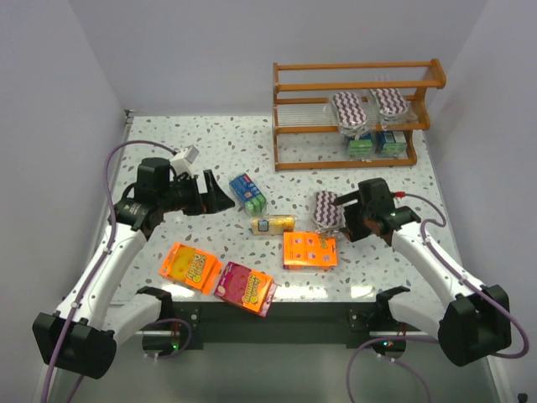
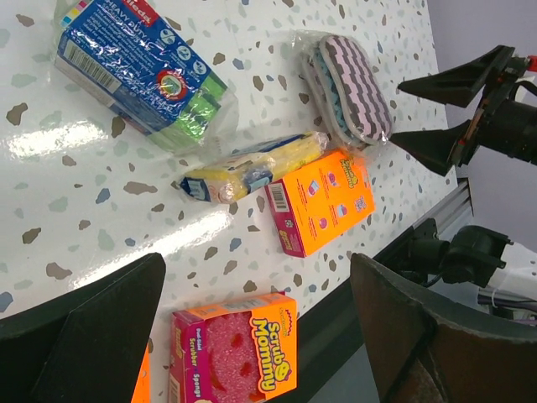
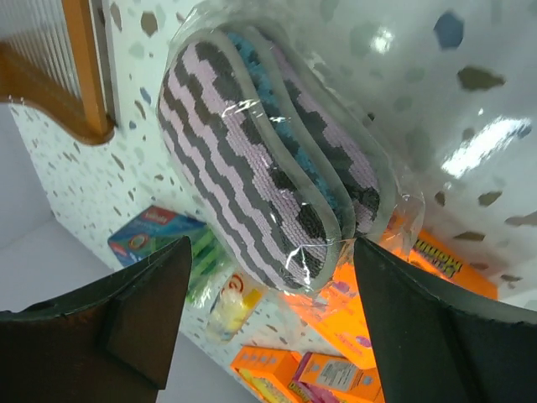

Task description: Place and organize the cleaning sponges onto the shelf

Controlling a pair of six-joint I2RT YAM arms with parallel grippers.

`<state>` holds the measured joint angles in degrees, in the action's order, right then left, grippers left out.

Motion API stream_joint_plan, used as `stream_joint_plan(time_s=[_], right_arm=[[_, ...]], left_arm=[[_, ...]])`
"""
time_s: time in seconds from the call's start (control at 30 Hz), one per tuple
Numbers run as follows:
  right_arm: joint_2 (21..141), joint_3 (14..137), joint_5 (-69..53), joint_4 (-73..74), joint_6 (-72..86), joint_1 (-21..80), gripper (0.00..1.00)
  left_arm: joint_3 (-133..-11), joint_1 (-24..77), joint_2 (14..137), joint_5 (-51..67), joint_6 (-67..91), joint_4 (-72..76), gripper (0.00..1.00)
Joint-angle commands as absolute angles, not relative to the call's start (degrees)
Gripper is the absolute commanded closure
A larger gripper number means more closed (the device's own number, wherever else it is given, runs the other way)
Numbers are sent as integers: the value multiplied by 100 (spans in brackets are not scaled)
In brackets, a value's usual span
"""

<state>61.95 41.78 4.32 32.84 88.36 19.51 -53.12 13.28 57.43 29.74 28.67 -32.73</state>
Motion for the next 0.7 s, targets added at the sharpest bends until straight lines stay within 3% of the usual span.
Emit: stream_joint_plan(time_s=[0.0,0.4,0.67], right_arm=[[6433,4596,299,3506,7789,1416,18],[7189,5783,299,4042,5547,378,17],[6260,4827,-1379,4139,5536,404,27]], left_arm=[[-5388,1345,5765,2997,2690,-3226,2],[-5467,1345,5959,3041,2707,-3094,2],[-5423,1353,6038,3102,2768,-2962,2]])
